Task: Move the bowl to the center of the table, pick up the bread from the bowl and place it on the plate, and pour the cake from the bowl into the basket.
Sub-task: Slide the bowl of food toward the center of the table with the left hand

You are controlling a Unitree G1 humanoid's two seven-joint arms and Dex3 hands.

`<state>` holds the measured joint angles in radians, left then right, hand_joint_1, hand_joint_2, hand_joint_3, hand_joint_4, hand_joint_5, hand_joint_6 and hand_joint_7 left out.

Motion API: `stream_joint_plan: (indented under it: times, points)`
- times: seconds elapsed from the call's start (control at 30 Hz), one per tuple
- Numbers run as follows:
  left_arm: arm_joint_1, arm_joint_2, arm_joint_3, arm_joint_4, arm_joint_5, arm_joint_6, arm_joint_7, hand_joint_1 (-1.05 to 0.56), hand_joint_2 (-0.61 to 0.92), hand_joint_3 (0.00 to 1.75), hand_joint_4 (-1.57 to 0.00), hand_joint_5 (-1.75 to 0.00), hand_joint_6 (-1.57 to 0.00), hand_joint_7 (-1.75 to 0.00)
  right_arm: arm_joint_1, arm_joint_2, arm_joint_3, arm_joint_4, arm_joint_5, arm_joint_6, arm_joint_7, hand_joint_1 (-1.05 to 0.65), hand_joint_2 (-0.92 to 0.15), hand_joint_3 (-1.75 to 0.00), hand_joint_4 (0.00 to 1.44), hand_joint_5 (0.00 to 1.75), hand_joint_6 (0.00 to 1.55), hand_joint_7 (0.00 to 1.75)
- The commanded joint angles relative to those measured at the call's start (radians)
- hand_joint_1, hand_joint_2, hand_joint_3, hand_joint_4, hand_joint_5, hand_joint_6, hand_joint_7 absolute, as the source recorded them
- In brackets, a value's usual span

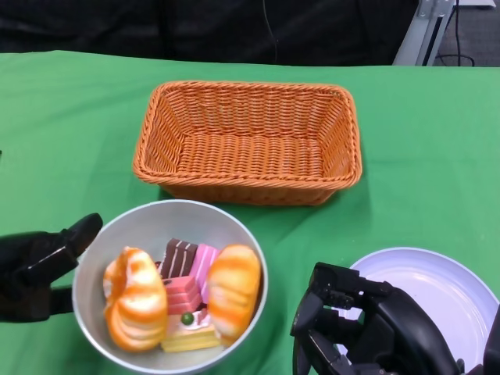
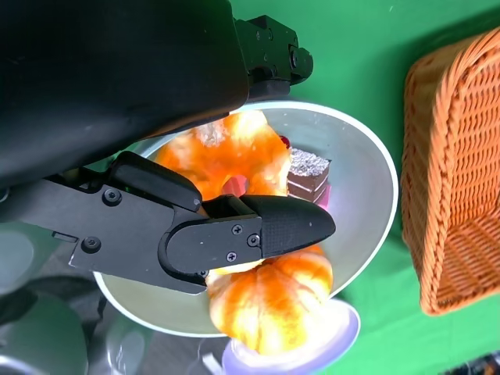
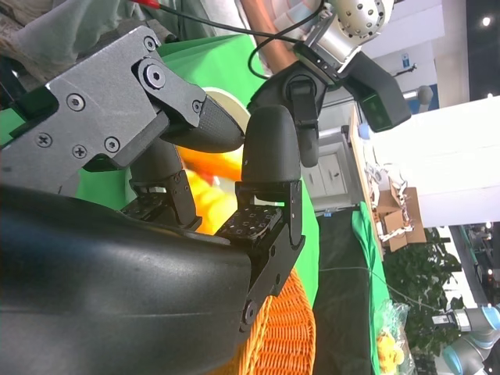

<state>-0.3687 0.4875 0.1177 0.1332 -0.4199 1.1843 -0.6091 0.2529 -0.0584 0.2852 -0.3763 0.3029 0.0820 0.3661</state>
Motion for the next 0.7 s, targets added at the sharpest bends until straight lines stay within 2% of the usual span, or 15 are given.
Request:
stream_joint_plan:
  times: [0.03, 0.27, 0.7]
  points:
    - [0.002, -0.014, 0.009, -0.021, -0.030, 0.020, 0.004, -0.73, 0.92, 0.60, 0.00, 0.00, 0.00, 0.00, -0.005, 0.004, -0.004, -0.003, 0.004, 0.004, -0.007, -0.14, -0.48, -1.20, 0.74, 1.63, 0.76, 1.36]
    - [-0.004, -0.043, -0.026, -0.048, -0.047, 0.033, 0.002, -0.73, 0.92, 0.60, 0.00, 0.00, 0.00, 0.00, -0.013, 0.012, -0.002, -0.001, 0.004, 0.009, -0.008, -0.15, -0.48, -1.19, 0.74, 1.63, 0.76, 1.36]
    - [-0.005, -0.144, -0.035, -0.110, -0.058, 0.091, 0.076, -0.73, 0.92, 0.58, 0.00, 0.00, 0.00, 0.00, -0.019, 0.016, 0.004, 0.009, -0.020, -0.022, -0.014, -0.16, -0.46, -1.23, 0.74, 1.65, 0.75, 1.38]
